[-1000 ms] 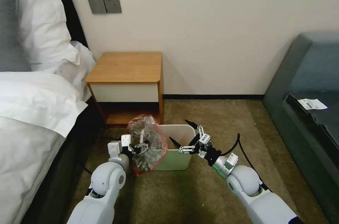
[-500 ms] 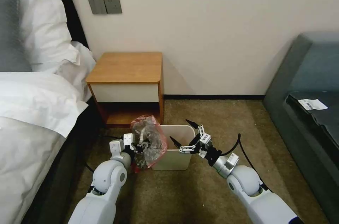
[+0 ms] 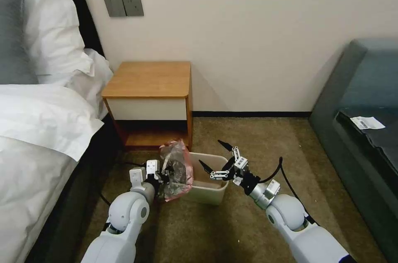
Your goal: Pick up the garbage bag from the table and place it over the trash can.
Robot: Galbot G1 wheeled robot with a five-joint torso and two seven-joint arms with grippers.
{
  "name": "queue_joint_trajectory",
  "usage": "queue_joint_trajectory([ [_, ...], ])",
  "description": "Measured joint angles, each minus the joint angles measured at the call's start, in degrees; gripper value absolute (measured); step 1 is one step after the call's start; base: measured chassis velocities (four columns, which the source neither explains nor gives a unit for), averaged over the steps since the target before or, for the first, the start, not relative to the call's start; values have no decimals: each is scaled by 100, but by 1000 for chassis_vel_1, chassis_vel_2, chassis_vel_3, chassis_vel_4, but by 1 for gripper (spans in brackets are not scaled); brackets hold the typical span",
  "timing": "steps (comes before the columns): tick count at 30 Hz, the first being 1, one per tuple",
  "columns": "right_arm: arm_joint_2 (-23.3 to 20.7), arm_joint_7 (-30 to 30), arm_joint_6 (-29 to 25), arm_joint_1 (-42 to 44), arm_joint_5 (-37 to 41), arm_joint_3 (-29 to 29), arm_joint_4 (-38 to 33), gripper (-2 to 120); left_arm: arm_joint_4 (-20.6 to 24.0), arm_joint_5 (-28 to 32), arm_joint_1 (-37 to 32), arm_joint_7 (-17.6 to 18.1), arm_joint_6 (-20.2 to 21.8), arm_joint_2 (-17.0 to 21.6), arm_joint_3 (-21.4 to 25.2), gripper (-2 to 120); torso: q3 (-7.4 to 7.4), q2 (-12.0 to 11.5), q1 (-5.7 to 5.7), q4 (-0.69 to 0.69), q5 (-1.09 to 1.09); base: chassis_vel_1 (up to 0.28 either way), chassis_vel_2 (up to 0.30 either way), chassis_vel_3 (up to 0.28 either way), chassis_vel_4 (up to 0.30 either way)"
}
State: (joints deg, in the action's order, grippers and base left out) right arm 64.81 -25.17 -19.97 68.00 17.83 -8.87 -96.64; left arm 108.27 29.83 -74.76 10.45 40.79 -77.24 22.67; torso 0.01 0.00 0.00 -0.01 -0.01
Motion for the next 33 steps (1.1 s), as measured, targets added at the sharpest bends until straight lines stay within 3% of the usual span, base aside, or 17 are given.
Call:
queue_joint_trajectory([
  [6,4,27,18,-40,-12,31,-2,100,34,-143,-73,6,-183,-19,3,11,0,0,0,0,0,0,0,0,0],
  [8,46,161,18,-46,-74,54,-24,100,107,-330,-218,168,-564,-117,19,11,1,-1,0,-2,-3,0,0,0,0],
  [10,142,586,32,-40,-146,100,-119,100,150,-818,-420,347,-1280,-252,59,11,2,-1,1,-2,-3,0,0,0,0],
  [11,142,586,32,-40,-146,100,-119,100,150,-818,-420,347,-1280,-252,59,11,2,-1,1,-2,-3,0,0,0,0],
  [13,245,1107,202,-19,-70,206,-368,100,205,-1166,-625,430,-2045,-390,93,11,2,-1,1,1,-2,0,0,0,0],
  [14,245,1107,202,-19,-70,206,-368,100,205,-1166,-625,430,-2045,-390,93,11,2,-1,1,1,-2,0,0,0,0],
  [15,274,1288,320,13,44,272,-549,100,268,-1224,-725,434,-2323,-467,121,11,1,-1,0,1,-2,0,0,0,0],
  [17,302,1373,512,61,172,350,-812,100,351,-1381,-841,420,-2770,-587,157,11,0,-1,0,0,0,0,0,0,0],
  [18,352,1322,930,51,392,364,-1226,100,405,-1836,-946,284,-3555,-801,234,11,0,-1,0,0,0,0,0,0,0],
  [20,348,1284,1042,38,509,368,-1313,100,425,-1928,-972,246,-3735,-846,262,11,0,-1,0,0,1,0,0,0,0],
  [22,257,914,1446,38,1084,383,-1553,100,503,-2059,-1143,116,-4217,-965,318,11,-1,-1,0,0,2,0,0,0,0],
  [24,236,835,1519,44,1201,384,-1582,100,513,-2066,-1180,103,-4276,-977,319,11,0,-1,0,0,2,0,0,0,0],
  [27,78,389,1978,54,2164,447,-1705,100,529,-2180,-1387,-18,-4766,-1106,323,11,-1,-1,0,0,1,0,0,0,0],
  [33,-28,289,2132,-86,2675,637,-1706,100,604,-2315,-1478,-104,-5024,-1218,308,11,0,0,0,0,2,0,0,0,0],
])
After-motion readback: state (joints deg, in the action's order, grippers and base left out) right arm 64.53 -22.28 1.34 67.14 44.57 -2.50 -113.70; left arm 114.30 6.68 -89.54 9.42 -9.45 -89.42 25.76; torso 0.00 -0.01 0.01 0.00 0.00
